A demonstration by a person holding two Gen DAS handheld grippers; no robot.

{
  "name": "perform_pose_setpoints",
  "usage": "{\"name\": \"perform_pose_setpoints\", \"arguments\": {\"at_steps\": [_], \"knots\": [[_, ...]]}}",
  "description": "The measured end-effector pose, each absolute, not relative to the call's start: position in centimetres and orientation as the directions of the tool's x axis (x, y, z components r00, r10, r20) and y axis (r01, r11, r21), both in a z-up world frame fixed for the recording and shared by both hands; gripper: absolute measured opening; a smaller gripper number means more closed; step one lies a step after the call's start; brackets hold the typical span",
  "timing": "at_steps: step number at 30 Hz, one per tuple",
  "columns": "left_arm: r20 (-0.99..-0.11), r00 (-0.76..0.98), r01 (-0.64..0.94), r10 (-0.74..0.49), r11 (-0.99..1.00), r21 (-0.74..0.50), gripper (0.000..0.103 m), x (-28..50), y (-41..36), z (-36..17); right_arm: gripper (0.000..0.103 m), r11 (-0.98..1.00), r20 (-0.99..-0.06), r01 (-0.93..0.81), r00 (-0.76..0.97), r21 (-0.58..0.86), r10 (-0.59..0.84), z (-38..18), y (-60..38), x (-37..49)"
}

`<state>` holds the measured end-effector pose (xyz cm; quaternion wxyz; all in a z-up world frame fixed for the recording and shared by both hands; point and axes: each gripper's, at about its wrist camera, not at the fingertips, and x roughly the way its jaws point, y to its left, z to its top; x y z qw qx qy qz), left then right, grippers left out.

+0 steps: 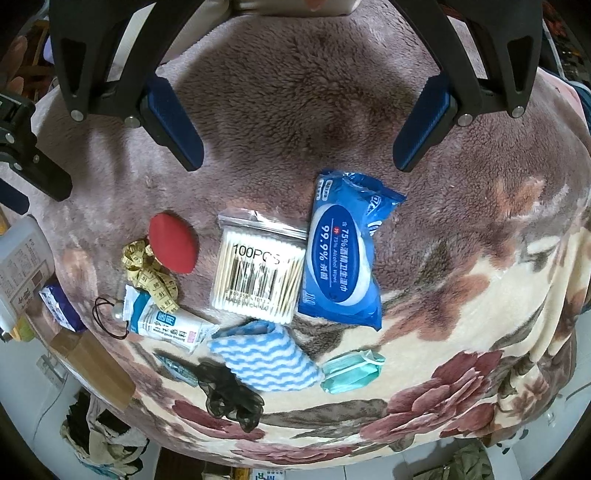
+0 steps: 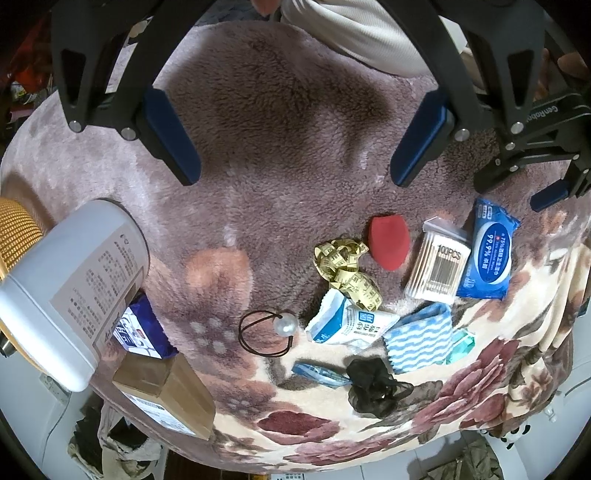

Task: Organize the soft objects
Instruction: 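Grasp the blue wipes pack with the left tool while the right tool grasps the white gauze packet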

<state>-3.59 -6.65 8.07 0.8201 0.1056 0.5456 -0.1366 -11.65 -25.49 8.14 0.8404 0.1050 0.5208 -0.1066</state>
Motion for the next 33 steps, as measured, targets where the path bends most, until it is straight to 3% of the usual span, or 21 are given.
{"name": "perform_pose_setpoints", "arguments": {"at_steps": [12, 19, 22, 24, 26, 30, 33], "knots": [[-0.929, 0.343, 0.203, -0.139, 0.977, -0.071, 0.102, 0.1, -1.3, 6.7, 0.103, 0.96, -0.907, 0.272, 0.418, 0.073, -0.05, 6.8, -25.6, -11.0], [-0.93, 0.345, 0.195, -0.131, 0.979, -0.065, 0.099, 3.4, -2.3, 5.6, 0.103, 0.957, -0.92, 0.268, 0.392, 0.108, -0.006, 4.9, -26.2, -10.3], [-0.938, 0.327, 0.213, -0.117, 0.976, -0.048, 0.085, 4.6, -3.2, 4.5, 0.103, 0.958, -0.921, 0.264, 0.39, 0.113, 0.001, 4.7, -26.4, -10.1], [-0.943, 0.292, 0.205, -0.161, 0.973, -0.103, 0.058, 4.9, -2.8, 3.7, 0.103, 0.961, -0.917, 0.253, 0.398, 0.111, 0.002, 4.8, -26.4, -9.9], [-0.934, 0.292, 0.185, -0.205, 0.971, -0.155, 0.049, 4.5, -2.1, 3.8, 0.103, 0.967, -0.908, 0.231, 0.419, 0.105, -0.001, 5.2, -26.4, -9.7], [-0.896, 0.434, 0.084, -0.092, 0.995, -0.061, 0.047, 3.7, 0.5, 5.9, 0.103, 0.982, -0.895, 0.17, 0.446, 0.084, -0.001, 6.3, -26.5, -8.0], [-0.919, 0.369, 0.093, -0.139, 0.989, -0.112, 0.047, 4.7, 1.6, 4.8, 0.103, 0.991, -0.882, 0.122, 0.471, 0.062, -0.003, 7.3, -26.4, -5.7]]}}
